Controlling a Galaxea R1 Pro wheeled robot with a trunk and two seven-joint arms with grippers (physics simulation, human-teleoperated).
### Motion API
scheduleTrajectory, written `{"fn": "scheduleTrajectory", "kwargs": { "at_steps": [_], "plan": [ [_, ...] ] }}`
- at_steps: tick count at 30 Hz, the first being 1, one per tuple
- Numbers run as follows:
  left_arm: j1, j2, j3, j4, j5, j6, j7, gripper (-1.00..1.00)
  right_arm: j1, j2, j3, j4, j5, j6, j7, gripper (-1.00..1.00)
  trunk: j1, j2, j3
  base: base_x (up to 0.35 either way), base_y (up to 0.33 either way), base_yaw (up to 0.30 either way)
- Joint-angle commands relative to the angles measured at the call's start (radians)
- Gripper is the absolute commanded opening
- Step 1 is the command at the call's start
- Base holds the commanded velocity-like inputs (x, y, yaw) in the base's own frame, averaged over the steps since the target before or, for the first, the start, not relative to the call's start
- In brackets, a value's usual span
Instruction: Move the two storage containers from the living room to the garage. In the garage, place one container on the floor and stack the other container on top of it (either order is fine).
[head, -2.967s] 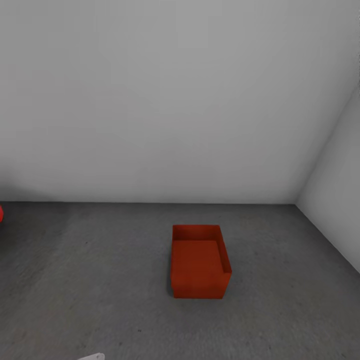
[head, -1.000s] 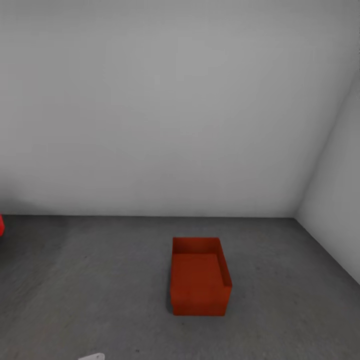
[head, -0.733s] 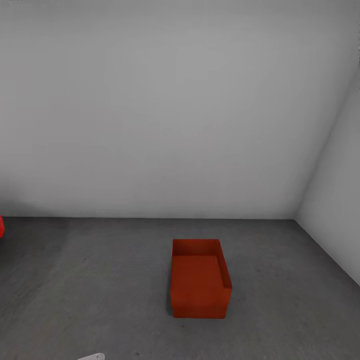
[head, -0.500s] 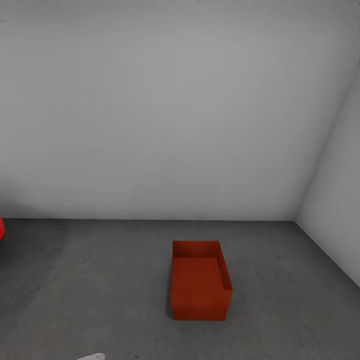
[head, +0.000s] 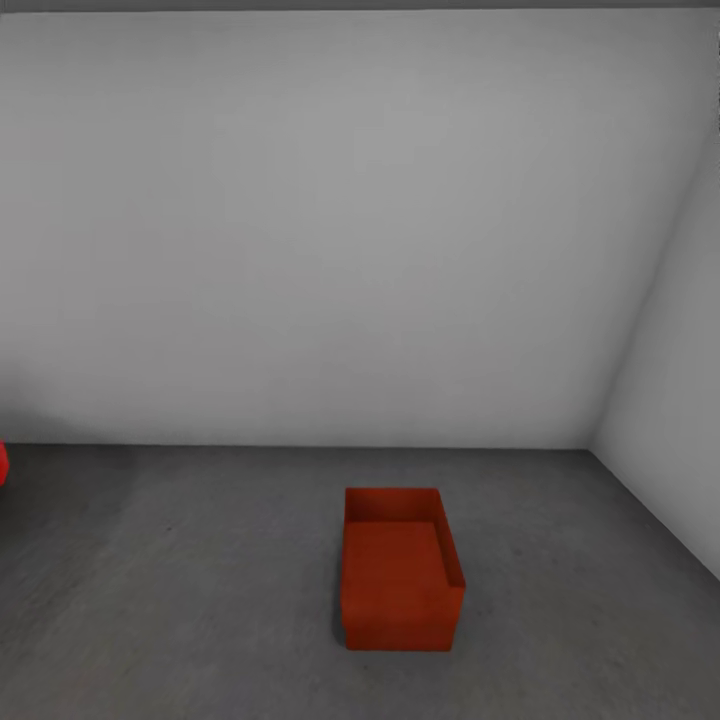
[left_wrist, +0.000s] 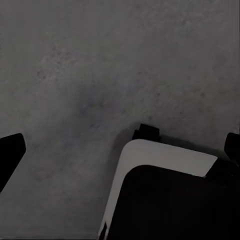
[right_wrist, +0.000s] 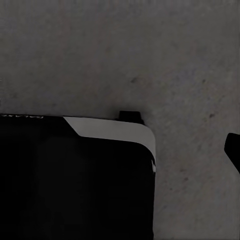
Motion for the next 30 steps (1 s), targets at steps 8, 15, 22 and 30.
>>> {"fn": "scheduleTrajectory", "kwargs": {
  "at_steps": [8, 15, 22, 30],
  "plan": [
    [0.066, 0.029, -0.005, 0.000, 0.012, -0.003, 0.001, 1.00, -0.001, -0.004, 0.005, 0.003, -0.002, -0.006, -0.005, 1.00, 0.000, -0.001, 0.012, 0.000, 0.000, 0.000],
    [0.101, 0.091, -0.005, 0.001, 0.014, -0.002, -0.062, 1.00, 0.000, -0.007, 0.004, 0.004, -0.003, -0.006, -0.005, 1.00, 0.000, -0.001, 0.023, 0.000, 0.000, 0.000],
    [0.107, 0.095, -0.005, -0.002, 0.013, -0.004, -0.108, 1.00, 0.064, -0.051, 0.003, 0.005, -0.006, -0.029, 0.012, 1.00, 0.000, -0.001, 0.034, 0.000, 0.000, -0.016],
    [0.107, 0.095, -0.005, -0.002, 0.017, -0.004, -0.110, 1.00, 0.076, -0.068, 0.004, 0.005, -0.010, -0.051, 0.033, 1.00, 0.000, -0.001, 0.047, 0.000, 0.000, -0.013]
  ]
}}
